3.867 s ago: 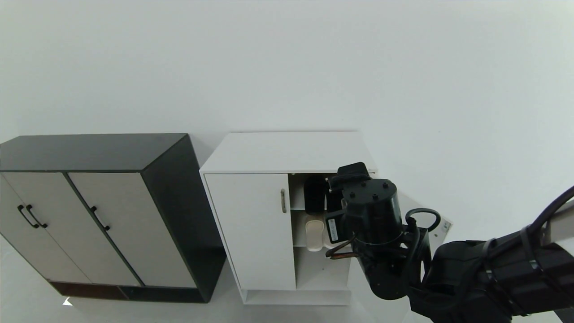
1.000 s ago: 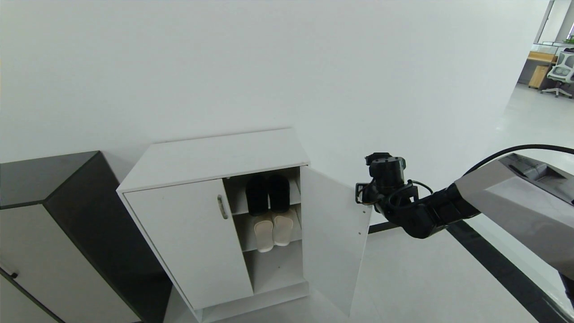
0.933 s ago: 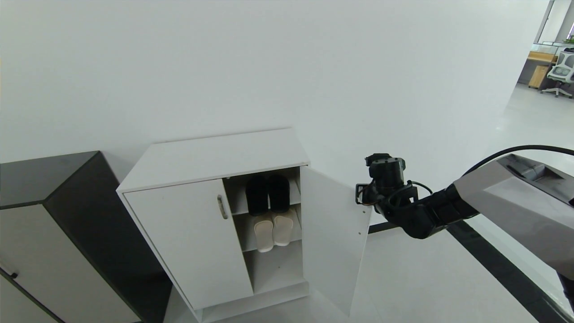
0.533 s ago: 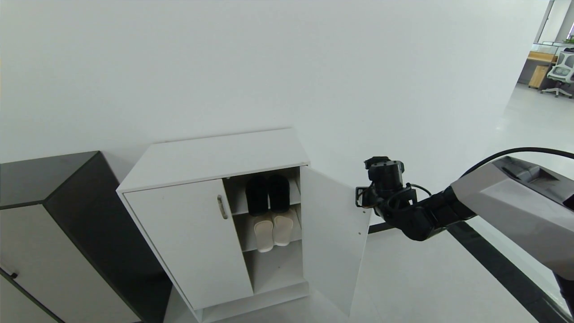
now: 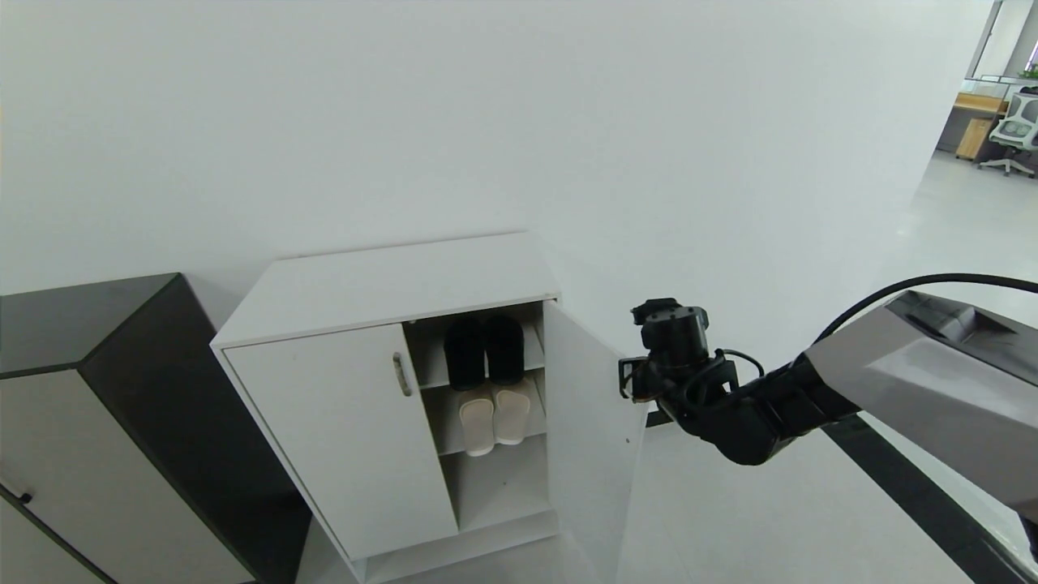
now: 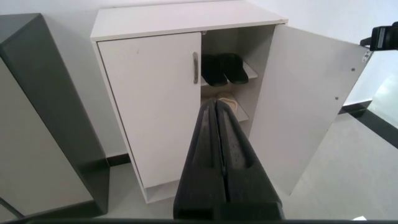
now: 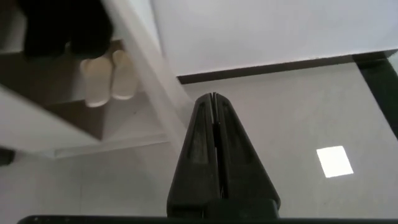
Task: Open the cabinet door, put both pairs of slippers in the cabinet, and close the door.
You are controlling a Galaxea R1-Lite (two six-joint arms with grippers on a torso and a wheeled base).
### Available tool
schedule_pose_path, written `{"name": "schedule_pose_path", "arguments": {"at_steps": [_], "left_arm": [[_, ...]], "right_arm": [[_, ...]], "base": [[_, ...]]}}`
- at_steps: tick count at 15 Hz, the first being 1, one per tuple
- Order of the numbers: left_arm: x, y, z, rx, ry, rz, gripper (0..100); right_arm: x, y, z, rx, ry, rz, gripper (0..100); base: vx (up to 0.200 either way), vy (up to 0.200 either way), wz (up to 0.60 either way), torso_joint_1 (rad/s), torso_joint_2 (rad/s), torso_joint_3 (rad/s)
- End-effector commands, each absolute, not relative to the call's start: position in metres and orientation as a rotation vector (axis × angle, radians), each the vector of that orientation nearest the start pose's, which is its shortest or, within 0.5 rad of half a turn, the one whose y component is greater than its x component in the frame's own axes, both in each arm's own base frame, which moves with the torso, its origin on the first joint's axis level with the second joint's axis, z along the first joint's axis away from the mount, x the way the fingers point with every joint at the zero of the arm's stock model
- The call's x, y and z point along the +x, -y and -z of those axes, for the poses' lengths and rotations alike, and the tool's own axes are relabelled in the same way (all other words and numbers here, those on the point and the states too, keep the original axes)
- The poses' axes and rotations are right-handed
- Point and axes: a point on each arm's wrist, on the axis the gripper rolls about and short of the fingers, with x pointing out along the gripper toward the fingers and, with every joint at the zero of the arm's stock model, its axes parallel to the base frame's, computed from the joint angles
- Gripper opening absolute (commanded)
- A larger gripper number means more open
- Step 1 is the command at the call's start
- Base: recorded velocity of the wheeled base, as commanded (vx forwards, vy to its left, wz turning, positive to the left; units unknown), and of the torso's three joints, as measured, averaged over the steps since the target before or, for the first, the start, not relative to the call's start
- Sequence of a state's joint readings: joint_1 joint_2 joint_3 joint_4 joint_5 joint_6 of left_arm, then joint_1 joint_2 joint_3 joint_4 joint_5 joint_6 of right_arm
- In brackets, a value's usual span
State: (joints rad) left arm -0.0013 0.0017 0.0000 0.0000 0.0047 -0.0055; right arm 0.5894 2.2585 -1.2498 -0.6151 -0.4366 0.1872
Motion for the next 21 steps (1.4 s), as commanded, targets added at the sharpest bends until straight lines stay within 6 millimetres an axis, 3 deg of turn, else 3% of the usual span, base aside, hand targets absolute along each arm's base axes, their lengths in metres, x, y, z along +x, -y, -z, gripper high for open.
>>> {"name": "schedule_pose_path", "arguments": {"at_steps": [1,3,7,21], "left_arm": [[-0.023,0.000,-0.076,-0.006,-0.002,-0.005,0],[-0.023,0.000,-0.076,-0.006,-0.002,-0.005,0],[-0.023,0.000,-0.076,-0.006,-0.002,-0.005,0],[-0.023,0.000,-0.076,-0.006,-0.002,-0.005,0]], "right_arm": [[0.342,-0.256,-0.093,-0.015,-0.347,-0.194,0],[0.327,-0.269,-0.097,-0.013,-0.309,-0.219,0],[0.312,-0.270,-0.100,-0.051,-0.251,-0.257,0],[0.307,-0.272,-0.086,-0.109,-0.188,-0.290,0]], "base": [[0.000,0.000,0.00,0.000,0.00,0.000],[0.000,0.000,0.00,0.000,0.00,0.000],[0.000,0.000,0.00,0.000,0.00,0.000],[0.000,0.000,0.00,0.000,0.00,0.000]]}}
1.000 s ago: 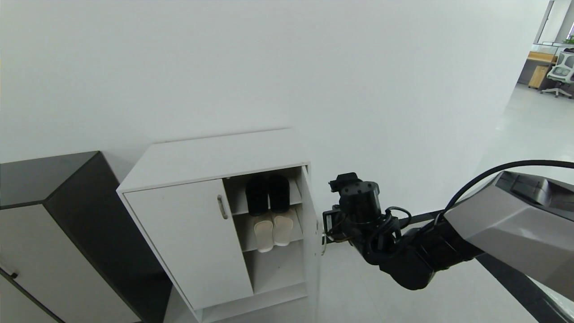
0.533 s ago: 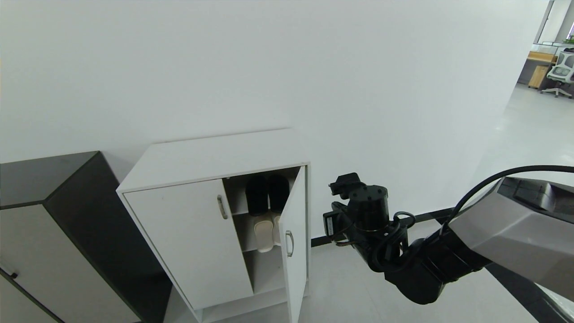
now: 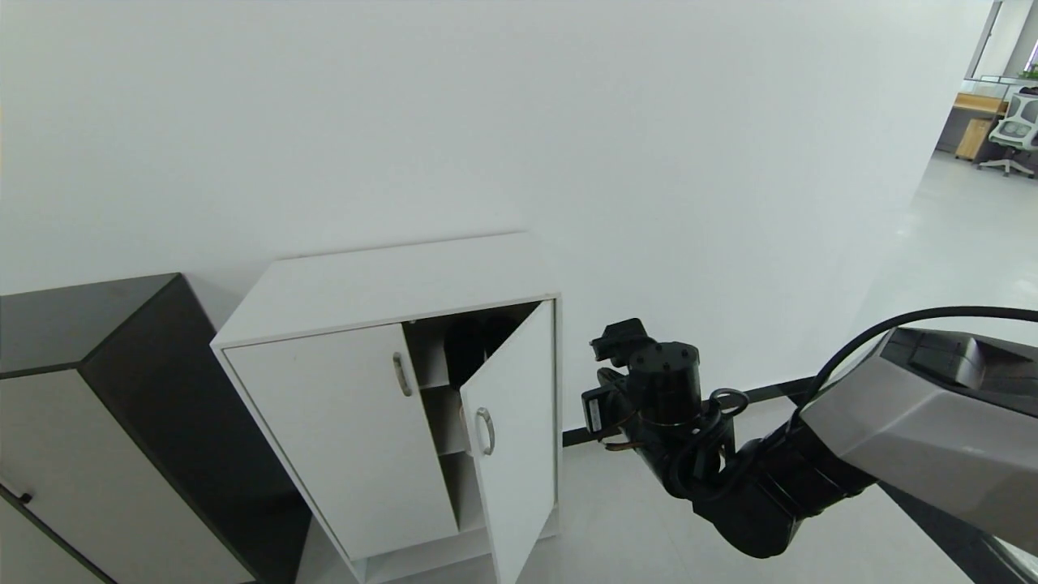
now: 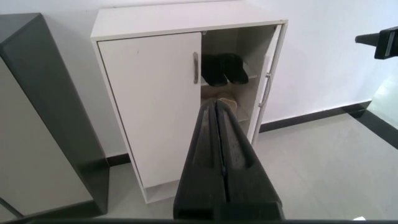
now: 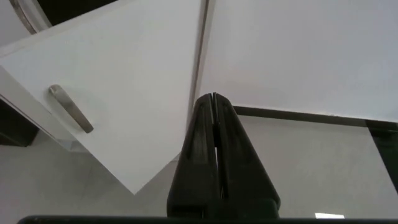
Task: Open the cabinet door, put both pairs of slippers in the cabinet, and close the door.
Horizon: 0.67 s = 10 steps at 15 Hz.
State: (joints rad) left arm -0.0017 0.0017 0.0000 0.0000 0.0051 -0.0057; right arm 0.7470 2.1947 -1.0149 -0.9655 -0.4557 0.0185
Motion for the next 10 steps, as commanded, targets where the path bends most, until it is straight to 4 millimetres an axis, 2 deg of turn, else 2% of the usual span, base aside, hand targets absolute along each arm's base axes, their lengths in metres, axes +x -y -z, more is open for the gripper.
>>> {"name": "schedule_pose_path", "arguments": {"at_steps": [1,8,10], "left_arm": [[-0.0227,-0.0002,-0.0755,-0.006,-0.002,-0.005,0],[-0.0227,-0.0002,-0.0755,-0.006,-0.002,-0.005,0],[-0.0227,-0.0002,-0.0755,-0.006,-0.002,-0.005,0]], "right_arm": [[0.3066,-0.2722,-0.0858,-0.108,-0.187,-0.292,0],[0.3056,-0.2739,-0.0866,-0.100,-0.174,-0.303,0],[0.3050,-0.2693,-0.0847,-0.116,-0.176,-0.302,0]], "base": [[0.000,0.000,0.60,0.007,0.00,-0.002],[0.000,0.000,0.60,0.002,0.00,0.002],[0.000,0.000,0.00,0.000,0.00,0.000]]}}
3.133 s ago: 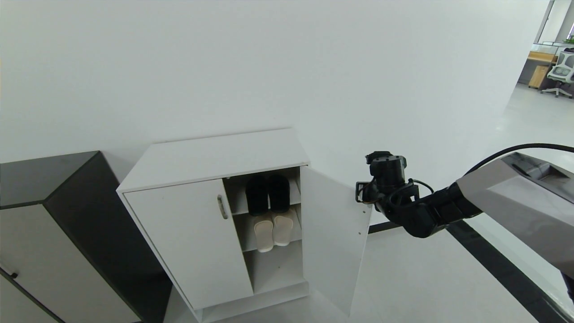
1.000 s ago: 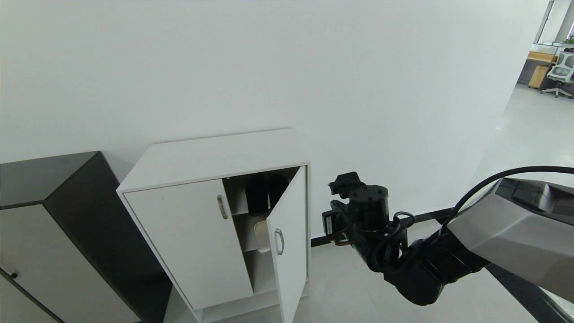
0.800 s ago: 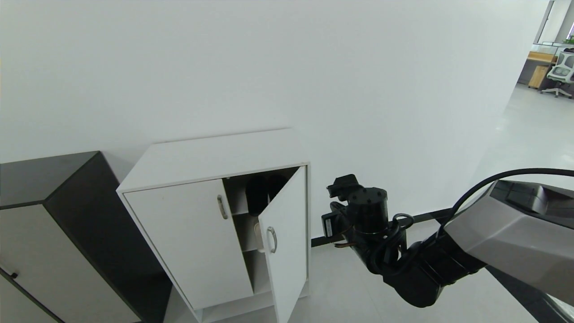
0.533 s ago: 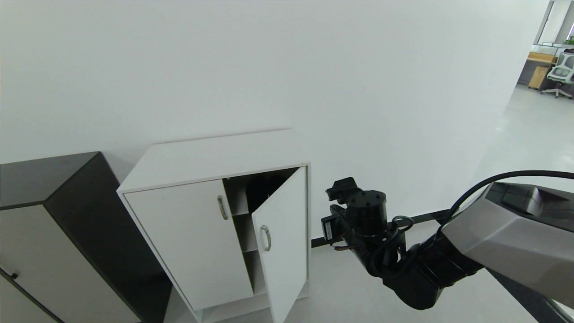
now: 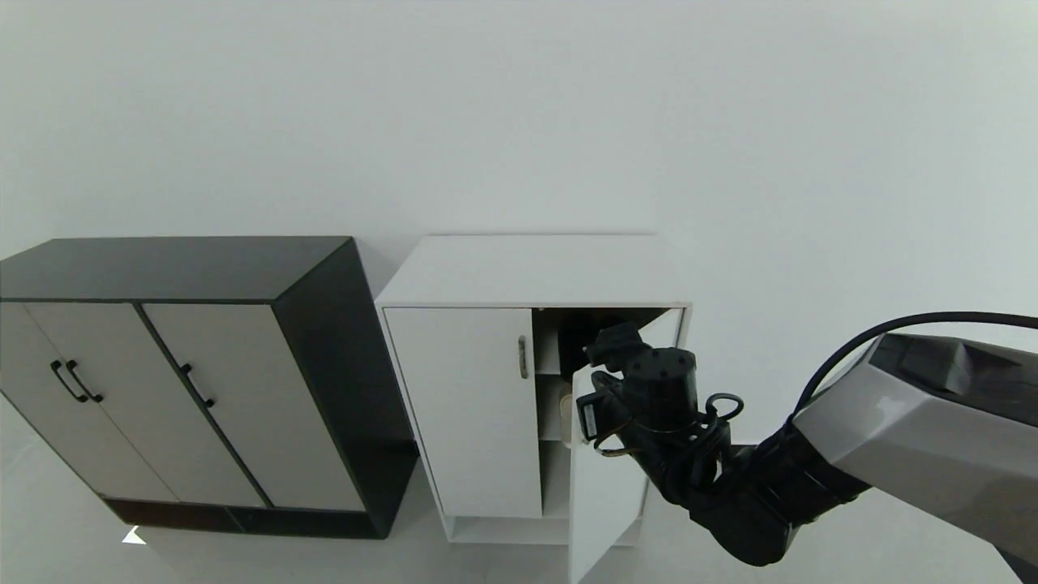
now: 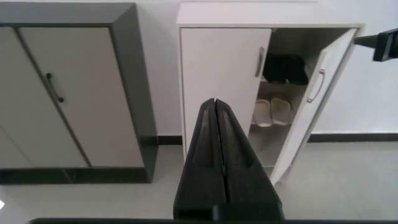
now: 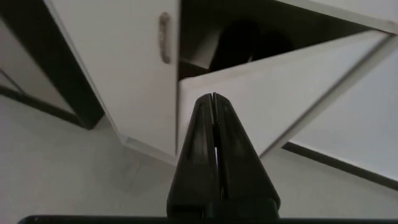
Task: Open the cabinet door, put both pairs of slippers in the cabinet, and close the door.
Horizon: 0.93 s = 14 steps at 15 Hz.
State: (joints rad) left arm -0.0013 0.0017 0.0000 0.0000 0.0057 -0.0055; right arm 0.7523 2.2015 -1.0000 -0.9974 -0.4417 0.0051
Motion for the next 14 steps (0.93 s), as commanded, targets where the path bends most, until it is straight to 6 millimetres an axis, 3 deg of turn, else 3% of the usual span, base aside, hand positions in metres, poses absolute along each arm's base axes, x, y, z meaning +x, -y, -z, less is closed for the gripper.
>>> {"name": "schedule_pose_path", "arguments": {"at_steps": [1,2,5,6,10,14], "left_arm": [[-0.023,0.000,-0.076,-0.006,-0.002,-0.005,0],[-0.023,0.000,-0.076,-0.006,-0.002,-0.005,0],[-0.023,0.000,-0.076,-0.006,-0.002,-0.005,0],[-0.023,0.000,-0.076,-0.006,-0.002,-0.005,0],[-0.023,0.000,-0.076,-0.006,-0.002,-0.005,0],[-0.023,0.000,-0.076,-0.006,-0.002,-0.005,0]], "right_arm": [[0.301,-0.264,-0.084,-0.118,-0.180,-0.350,0],[0.295,-0.258,-0.084,-0.120,-0.172,-0.438,0],[0.298,-0.242,-0.078,-0.181,-0.174,-0.445,0],[0.290,-0.232,-0.076,-0.204,-0.200,-0.493,0],[0.288,-0.210,-0.065,-0.217,-0.237,-0.619,0],[0.285,-0.205,-0.060,-0.212,-0.264,-0.678,0]], "base": [[0.000,0.000,0.00,0.000,0.00,0.000],[0.000,0.000,0.00,0.000,0.00,0.000],[0.000,0.000,0.00,0.000,0.00,0.000],[0.000,0.000,0.00,0.000,0.00,0.000],[0.200,0.000,0.00,-0.007,0.00,0.004],[0.200,0.000,0.00,0.011,0.01,0.005]]}}
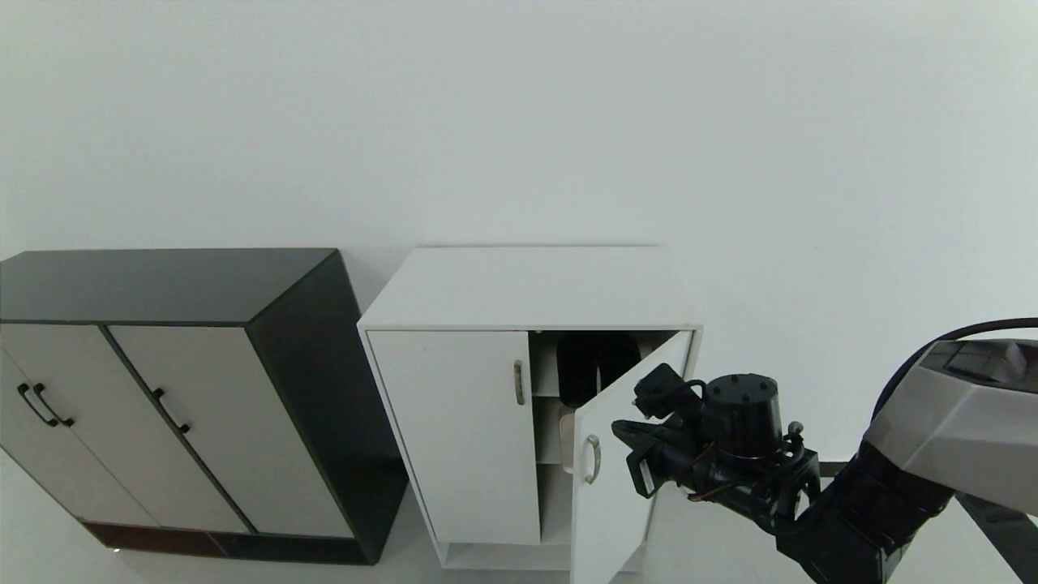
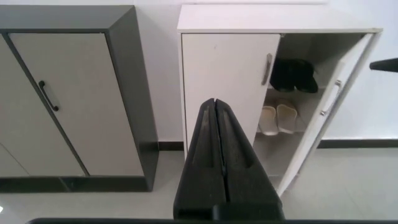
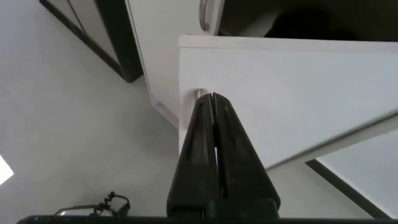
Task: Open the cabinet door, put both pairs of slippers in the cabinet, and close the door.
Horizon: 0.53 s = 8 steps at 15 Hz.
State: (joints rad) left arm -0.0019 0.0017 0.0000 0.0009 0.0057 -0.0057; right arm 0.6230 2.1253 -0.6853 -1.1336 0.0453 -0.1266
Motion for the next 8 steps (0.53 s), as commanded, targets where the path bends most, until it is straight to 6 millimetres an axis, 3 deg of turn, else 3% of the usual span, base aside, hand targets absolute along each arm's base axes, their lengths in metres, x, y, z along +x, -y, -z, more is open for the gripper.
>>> {"name": "schedule_pose_path", "arguments": {"at_steps": [1,4,8], "left_arm": [[-0.023,0.000,-0.076,-0.006,-0.002,-0.005,0],[-0.023,0.000,-0.076,-0.006,-0.002,-0.005,0],[-0.023,0.000,-0.076,-0.006,-0.002,-0.005,0]], "right_arm": [[0.284,-0.204,-0.059,-0.211,-0.268,-0.695,0],[0.281,-0.204,-0.053,-0.203,-0.290,-0.765,0],[0.302,-0.207,-0.046,-0.188,-0.277,-0.743,0]], "base": [[0.200,0.000,0.00,0.007,0.01,0.002],[0.000,0.000,0.00,0.000,0.00,0.000],[0.000,0.000,0.00,0.000,0.00,0.000]]}}
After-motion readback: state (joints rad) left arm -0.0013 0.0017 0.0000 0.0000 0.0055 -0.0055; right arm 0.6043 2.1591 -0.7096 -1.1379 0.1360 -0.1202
